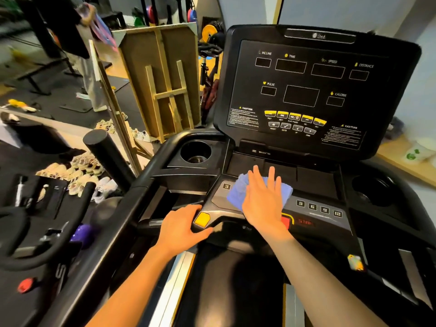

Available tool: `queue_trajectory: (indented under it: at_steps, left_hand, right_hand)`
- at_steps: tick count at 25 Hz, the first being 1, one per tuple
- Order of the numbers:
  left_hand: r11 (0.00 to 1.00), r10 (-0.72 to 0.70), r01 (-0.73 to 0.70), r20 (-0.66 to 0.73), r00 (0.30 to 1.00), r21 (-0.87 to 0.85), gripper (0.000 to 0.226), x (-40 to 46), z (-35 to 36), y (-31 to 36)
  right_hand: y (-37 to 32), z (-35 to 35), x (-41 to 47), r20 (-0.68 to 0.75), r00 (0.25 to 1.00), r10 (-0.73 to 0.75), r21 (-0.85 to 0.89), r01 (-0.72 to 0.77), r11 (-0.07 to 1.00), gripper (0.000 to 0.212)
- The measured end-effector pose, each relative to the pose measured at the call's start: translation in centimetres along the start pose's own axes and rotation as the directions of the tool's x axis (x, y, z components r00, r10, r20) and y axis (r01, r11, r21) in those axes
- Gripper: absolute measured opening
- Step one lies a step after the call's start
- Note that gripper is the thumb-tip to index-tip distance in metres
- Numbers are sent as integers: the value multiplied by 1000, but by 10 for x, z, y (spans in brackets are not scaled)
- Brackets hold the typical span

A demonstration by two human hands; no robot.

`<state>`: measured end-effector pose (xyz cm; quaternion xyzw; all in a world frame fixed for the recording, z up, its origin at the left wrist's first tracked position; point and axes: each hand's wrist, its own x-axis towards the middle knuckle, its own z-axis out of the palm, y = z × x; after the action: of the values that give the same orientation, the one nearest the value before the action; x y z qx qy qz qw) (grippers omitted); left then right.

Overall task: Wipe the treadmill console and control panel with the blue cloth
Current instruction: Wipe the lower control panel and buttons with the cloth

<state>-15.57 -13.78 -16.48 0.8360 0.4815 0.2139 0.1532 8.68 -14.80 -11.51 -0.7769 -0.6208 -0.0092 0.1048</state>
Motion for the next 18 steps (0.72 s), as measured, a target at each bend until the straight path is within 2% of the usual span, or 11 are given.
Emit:
queue_trajectory:
  at_steps: [6,10,14,18]
  left_hand:
    - [1000,1,-1,-23,1000,9,66,0,3,-2]
    - [1000,18,-18,-54,998,-1,55,0,1,1]
    - [998,38,-43,-73,997,-56,33,0,-1,4]
    - [992,74,-85,-113,991,-94,30,-2,-1,4]
  right_hand:
    - [-34,6,2,-7,995,-101,23,101,995,63]
    - [-51,8,-4,-21,980,-199,54,200,978,63]
    - [-65,19,-20,9,904,-426,6,426,905,53]
    - [-70,24,-34,21,844,-536,15,536,844,46]
